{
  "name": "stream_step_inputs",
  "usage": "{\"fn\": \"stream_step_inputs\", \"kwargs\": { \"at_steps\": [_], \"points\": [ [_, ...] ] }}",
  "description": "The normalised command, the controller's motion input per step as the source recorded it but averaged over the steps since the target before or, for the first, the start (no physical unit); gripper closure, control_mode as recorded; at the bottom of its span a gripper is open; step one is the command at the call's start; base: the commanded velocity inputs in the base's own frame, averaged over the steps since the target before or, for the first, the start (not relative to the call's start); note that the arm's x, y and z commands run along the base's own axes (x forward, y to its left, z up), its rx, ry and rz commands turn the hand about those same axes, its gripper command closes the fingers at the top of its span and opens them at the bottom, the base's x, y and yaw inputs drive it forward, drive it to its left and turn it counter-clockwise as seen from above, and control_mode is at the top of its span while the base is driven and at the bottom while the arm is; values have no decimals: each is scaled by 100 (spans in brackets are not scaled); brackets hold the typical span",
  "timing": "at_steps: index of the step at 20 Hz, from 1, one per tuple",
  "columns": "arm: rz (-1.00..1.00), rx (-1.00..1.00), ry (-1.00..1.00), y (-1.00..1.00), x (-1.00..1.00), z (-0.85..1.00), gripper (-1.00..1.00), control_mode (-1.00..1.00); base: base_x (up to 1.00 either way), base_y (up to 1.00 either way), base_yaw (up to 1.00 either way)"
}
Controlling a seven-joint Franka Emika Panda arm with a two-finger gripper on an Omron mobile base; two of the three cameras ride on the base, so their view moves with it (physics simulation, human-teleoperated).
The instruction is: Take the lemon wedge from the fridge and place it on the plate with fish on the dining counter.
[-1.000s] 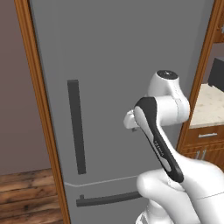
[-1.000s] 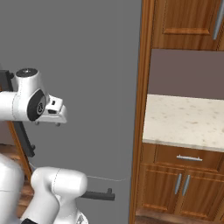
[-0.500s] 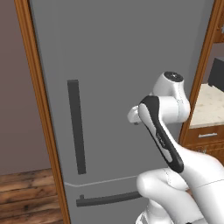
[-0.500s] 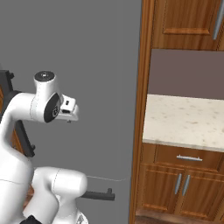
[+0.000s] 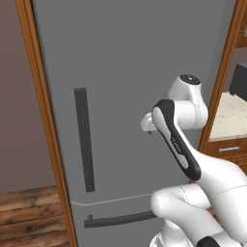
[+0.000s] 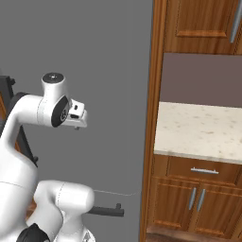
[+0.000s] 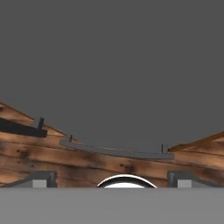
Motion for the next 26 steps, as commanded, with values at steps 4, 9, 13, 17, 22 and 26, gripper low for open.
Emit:
{"fn": "stream_step_inputs", "kwargs": {
  "at_steps": [4, 9, 13, 17, 22, 26],
  "points": [
    [0, 0, 0, 0, 0, 0, -100, -100, 0, 0, 0],
    [0, 0, 0, 5, -5, 0, -100, 100, -4, 29, 0],
    [0, 0, 0, 0, 0, 0, -100, 100, -8, 56, 0],
    [0, 0, 0, 0, 0, 0, -100, 100, -14, 52, 0],
    [0, 0, 0, 0, 0, 0, -100, 100, -45, 31, 0],
    [0, 0, 0, 0, 0, 0, -100, 100, -49, 28, 0]
  ]
}}
